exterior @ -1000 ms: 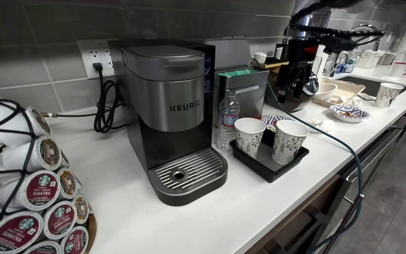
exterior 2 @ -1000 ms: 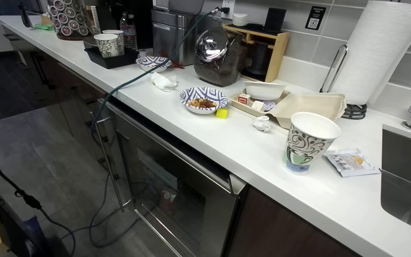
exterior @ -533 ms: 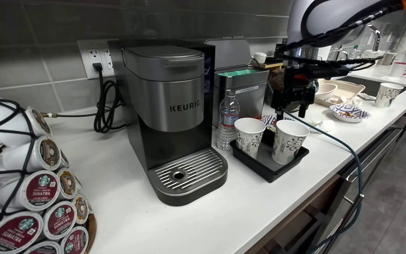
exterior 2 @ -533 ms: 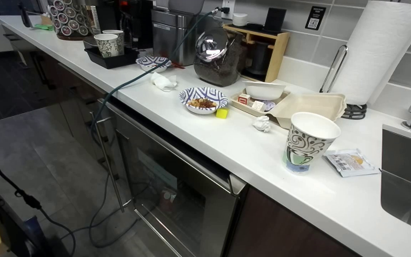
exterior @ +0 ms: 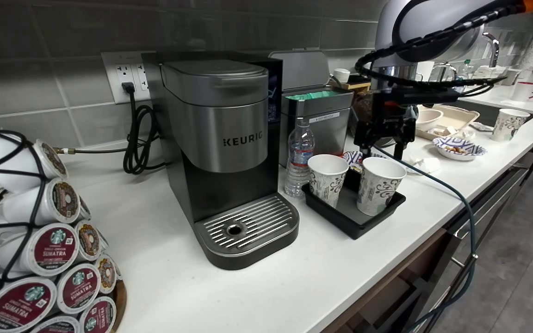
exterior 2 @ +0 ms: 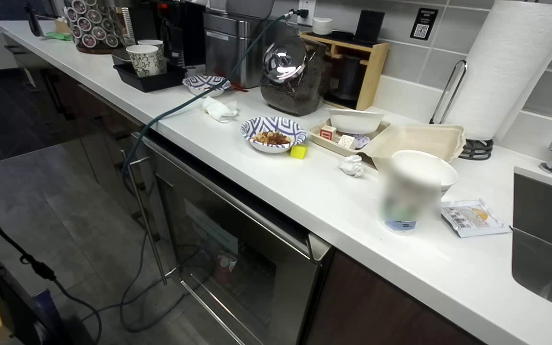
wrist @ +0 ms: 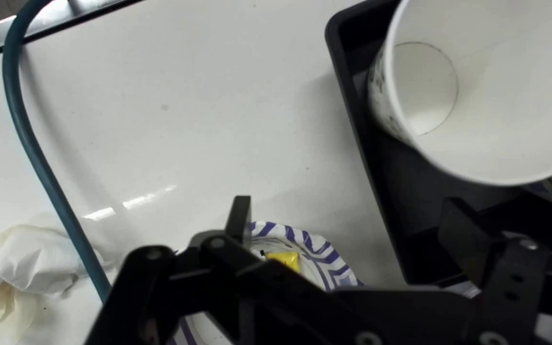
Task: Move the black tray to the right and move the white bowl to the left
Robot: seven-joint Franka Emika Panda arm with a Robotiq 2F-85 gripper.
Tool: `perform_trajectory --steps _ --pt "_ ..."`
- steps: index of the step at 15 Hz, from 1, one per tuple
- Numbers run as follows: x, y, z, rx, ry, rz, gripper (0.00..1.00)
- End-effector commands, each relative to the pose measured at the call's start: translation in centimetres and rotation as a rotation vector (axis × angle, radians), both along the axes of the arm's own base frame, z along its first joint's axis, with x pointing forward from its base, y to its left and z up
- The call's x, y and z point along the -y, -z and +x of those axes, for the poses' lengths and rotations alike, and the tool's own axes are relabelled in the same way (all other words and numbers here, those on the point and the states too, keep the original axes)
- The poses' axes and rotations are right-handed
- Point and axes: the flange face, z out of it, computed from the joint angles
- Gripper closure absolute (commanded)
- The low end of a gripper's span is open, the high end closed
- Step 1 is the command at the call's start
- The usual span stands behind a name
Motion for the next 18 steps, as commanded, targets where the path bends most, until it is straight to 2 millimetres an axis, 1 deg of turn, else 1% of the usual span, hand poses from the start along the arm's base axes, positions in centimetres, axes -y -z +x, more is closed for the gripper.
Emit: perform_trajectory --steps 1,5,7,9,10,11,14,18 --pt "-1.3 0.9 -0.5 -0.014 -0.02 0.044 0.0" --pt "-3.4 2.1 -0.1 0.01 -0.055 0.075 0.0" --pt "-3.8 2.8 0.1 0.021 -0.074 0.084 0.0" --pt "-3.3 3.6 0.6 0.023 -0.063 0.062 0.0" --pt "-2.6 3.5 1.0 0.023 -0.039 0.051 0.0" --pt "-3.3 3.0 0.2 0.012 -0.059 0.053 0.0" --pt "-2.5 3.3 0.6 0.014 -0.045 0.047 0.0" --pt "-2.8 4.6 -0.1 0.002 -0.025 0.065 0.0"
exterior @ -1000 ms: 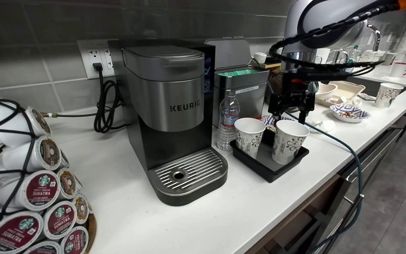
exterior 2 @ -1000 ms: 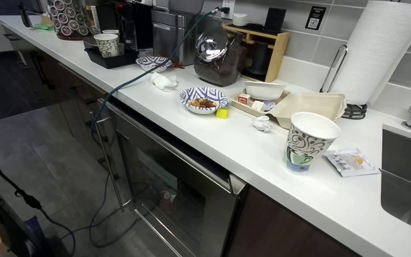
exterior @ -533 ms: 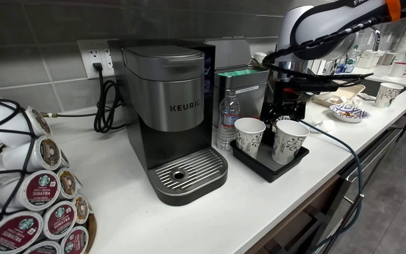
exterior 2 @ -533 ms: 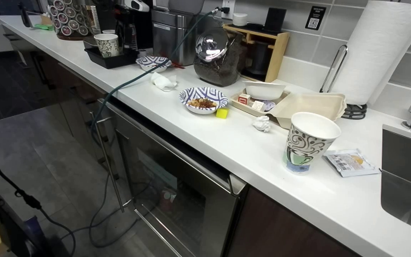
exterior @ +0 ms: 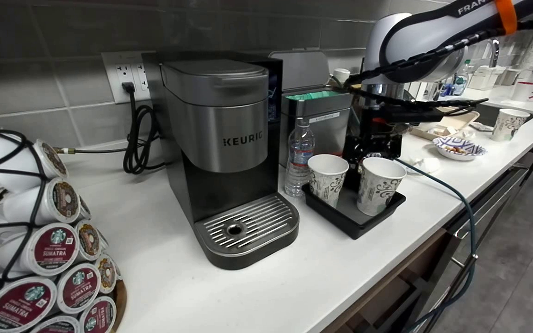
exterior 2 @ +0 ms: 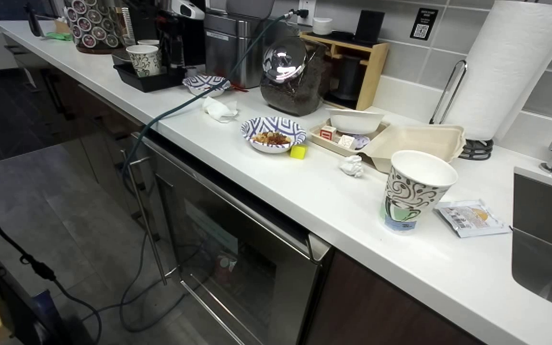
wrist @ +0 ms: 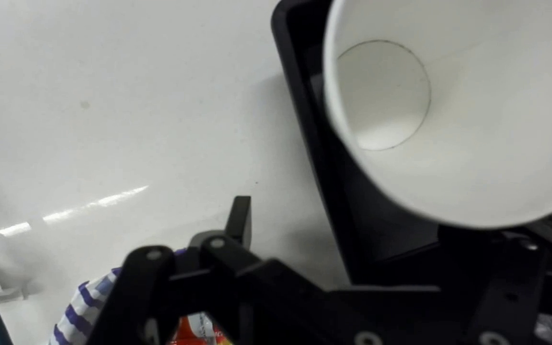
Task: Move the black tray to the right and move the white bowl to the left
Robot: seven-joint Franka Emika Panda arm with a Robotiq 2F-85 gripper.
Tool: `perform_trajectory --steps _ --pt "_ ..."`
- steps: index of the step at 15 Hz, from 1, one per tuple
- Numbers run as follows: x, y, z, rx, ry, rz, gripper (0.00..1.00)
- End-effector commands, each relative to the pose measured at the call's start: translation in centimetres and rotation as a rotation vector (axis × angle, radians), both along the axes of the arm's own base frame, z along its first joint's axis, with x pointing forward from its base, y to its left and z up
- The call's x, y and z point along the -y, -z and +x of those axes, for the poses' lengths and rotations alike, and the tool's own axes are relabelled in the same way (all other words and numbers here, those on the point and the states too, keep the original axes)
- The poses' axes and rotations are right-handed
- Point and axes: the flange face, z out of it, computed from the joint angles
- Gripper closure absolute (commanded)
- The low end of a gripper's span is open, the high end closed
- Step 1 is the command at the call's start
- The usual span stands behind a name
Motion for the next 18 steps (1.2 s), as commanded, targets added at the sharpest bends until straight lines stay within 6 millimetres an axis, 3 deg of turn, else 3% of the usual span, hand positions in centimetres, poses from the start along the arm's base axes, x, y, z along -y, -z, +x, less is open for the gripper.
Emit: perform_trajectory --steps 1,5,6,7,16,18 --pt "-0.3 1.5 -0.7 -0.012 0.017 0.028 0.0" --pt "-0.4 2.0 -1.0 -0.03 0.039 0.062 0.02" --pt "-0.5 2.0 -0.9 -0.021 0.045 0.071 0.26" --pt "-0.6 2.0 -0.9 -0.015 0.045 0.084 0.26" --pt "-0.9 3.2 -0.2 0.091 0.05 0.084 0.95" --pt "-1.0 3.2 -0.2 0.104 0.051 0.07 0.99"
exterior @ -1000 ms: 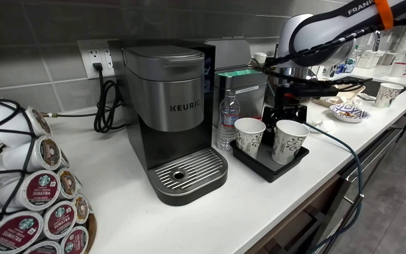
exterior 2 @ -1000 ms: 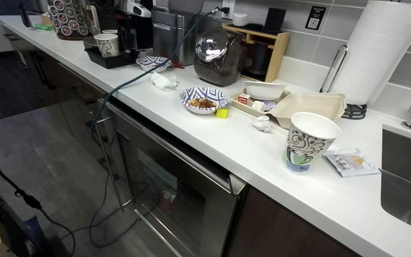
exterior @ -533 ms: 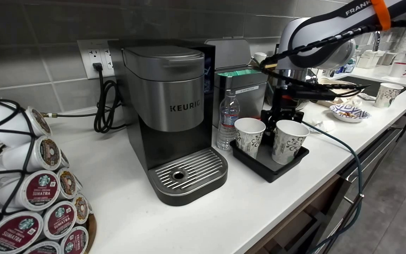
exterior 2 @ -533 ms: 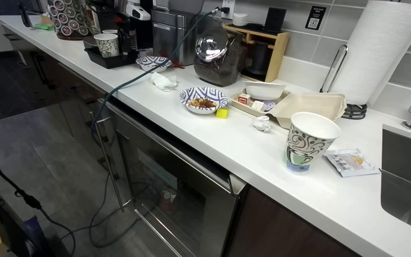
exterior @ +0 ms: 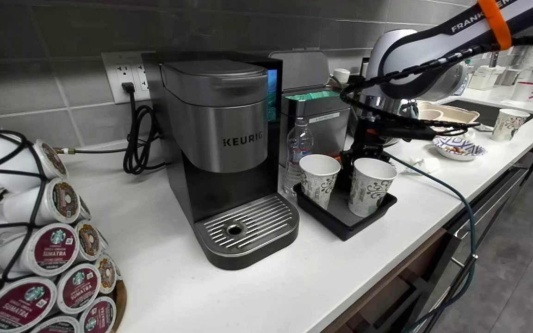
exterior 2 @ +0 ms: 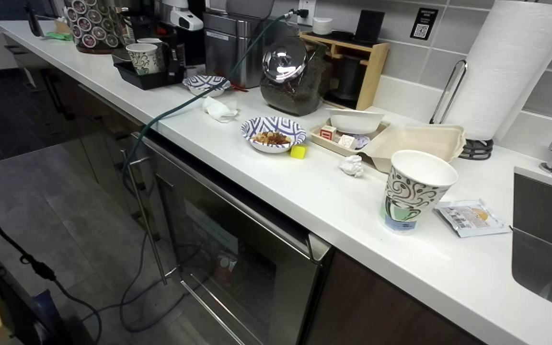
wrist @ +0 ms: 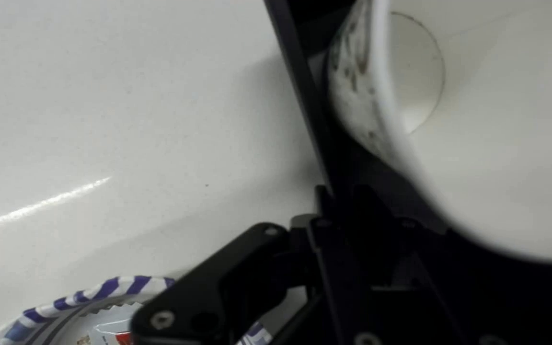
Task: Move the black tray to the right and move the white bowl to the left
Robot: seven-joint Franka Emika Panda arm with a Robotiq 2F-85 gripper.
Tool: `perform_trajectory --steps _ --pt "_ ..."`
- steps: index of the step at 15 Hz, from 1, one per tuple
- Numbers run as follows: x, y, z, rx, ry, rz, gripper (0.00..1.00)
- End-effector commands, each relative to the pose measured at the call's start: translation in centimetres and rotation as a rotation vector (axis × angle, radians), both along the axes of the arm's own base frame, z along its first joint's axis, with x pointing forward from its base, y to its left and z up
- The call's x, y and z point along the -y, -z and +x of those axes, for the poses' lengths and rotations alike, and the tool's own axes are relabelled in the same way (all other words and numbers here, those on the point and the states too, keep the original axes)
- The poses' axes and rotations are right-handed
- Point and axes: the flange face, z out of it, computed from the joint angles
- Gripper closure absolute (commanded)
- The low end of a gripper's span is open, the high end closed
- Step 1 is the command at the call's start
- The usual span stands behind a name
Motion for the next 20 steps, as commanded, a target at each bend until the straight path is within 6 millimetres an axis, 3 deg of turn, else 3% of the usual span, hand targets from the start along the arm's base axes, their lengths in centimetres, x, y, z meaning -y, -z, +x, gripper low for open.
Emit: perform_trajectory --steps 1,2,9,20 --pt "-0.3 0.6 -0.2 0.026 0.006 -0.013 0.96" --pt "-0.3 0.4 -0.2 0.028 0.003 -0.02 0.99" --pt "0.0 -0.3 0.2 0.086 -0.041 -0.056 0.98" --pt "0.6 -0.2 -0.8 0.019 -0.35 -0.085 0.98"
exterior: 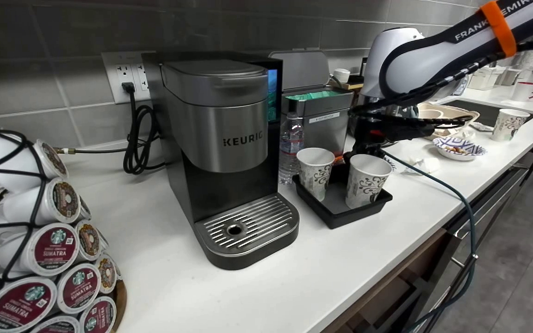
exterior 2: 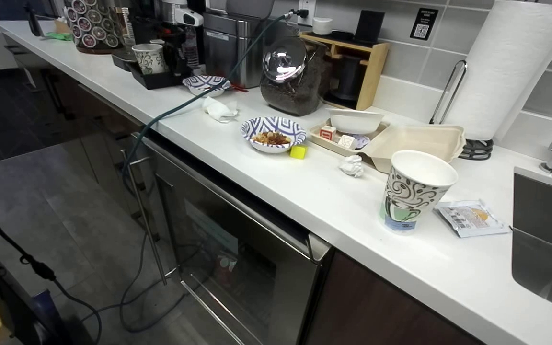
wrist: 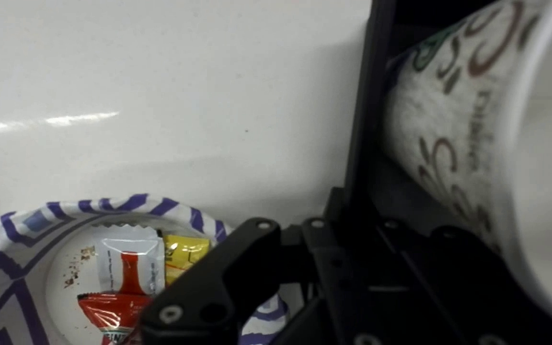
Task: Move the black tray to the right and move the white bowl to the left
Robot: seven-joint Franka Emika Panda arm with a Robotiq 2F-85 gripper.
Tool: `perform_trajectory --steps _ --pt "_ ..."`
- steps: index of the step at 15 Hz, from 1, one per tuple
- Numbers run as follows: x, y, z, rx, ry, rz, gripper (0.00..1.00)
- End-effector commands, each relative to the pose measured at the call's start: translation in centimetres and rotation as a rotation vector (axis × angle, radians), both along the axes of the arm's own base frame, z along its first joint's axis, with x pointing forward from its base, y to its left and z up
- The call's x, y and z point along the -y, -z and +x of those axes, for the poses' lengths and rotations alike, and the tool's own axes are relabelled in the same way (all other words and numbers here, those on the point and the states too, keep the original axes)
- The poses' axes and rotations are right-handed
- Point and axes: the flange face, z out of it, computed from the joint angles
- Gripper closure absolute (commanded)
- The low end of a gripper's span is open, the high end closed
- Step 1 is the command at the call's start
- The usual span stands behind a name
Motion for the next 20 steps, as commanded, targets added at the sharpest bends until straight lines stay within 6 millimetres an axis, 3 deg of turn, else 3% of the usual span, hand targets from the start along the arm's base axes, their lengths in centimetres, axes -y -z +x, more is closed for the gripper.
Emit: perform_trajectory --steps 1,7,20 --pt "0.6 -0.1 -1.2 -0.073 -0.139 -0.002 0.98" --pt "1.2 -0.9 -1.9 -0.14 -0.228 -0.014 0.98" --pt "1.1 -1.7 -1.8 -0.146 -0.206 0.109 0.98"
